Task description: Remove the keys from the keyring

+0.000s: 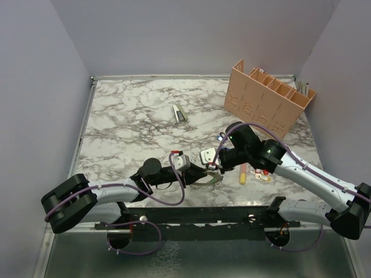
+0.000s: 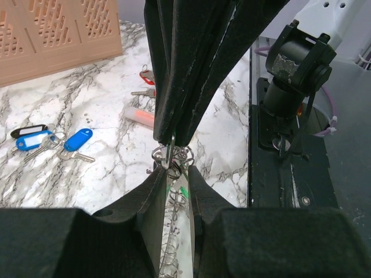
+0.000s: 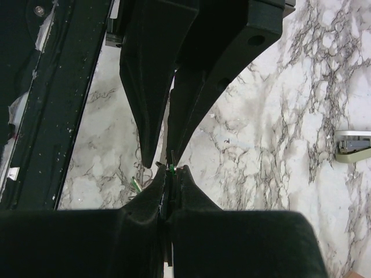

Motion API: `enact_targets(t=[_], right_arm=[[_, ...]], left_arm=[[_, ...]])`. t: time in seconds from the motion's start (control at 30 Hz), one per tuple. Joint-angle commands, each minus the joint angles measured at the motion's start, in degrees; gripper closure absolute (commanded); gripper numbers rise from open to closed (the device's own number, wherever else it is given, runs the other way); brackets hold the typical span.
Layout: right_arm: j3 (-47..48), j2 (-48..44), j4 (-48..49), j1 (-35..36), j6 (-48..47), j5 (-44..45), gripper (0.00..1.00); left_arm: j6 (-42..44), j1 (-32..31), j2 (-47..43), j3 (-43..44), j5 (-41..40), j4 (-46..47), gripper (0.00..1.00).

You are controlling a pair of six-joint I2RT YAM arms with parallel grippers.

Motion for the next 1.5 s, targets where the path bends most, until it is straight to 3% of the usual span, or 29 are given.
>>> enact_targets(t=[0.0, 0.6, 0.73, 0.9, 1.47], right_arm=[[0.6, 0.5, 3.2, 0.3, 2.0, -2.3, 0.99], [0.3, 2.1, 5.4, 1.8, 4.4, -0.3, 0.99], [-0.4, 1.4, 5.7, 1.8, 4.5, 1.8, 0.99], [-1.6, -0.7, 6.2, 1.8, 5.2, 5.1, 0.99], [-7.2, -6.6, 6.9, 1.8, 6.0, 14.5, 0.99]], left_arm=[[-1.3, -0.2, 0.8, 1.4, 0.2, 0.9, 0.78], [-2.7, -0.2, 2.2, 1.8, -2.8, 1.0, 0.78], [-2.2, -0.2, 2.0, 1.7, -2.8, 0.9, 0.92], [-0.6, -0.2, 0.6, 1.0, -2.9, 0.2, 1.0], [1.8, -0.2, -2.6, -0.2, -2.6, -0.9, 1.0]])
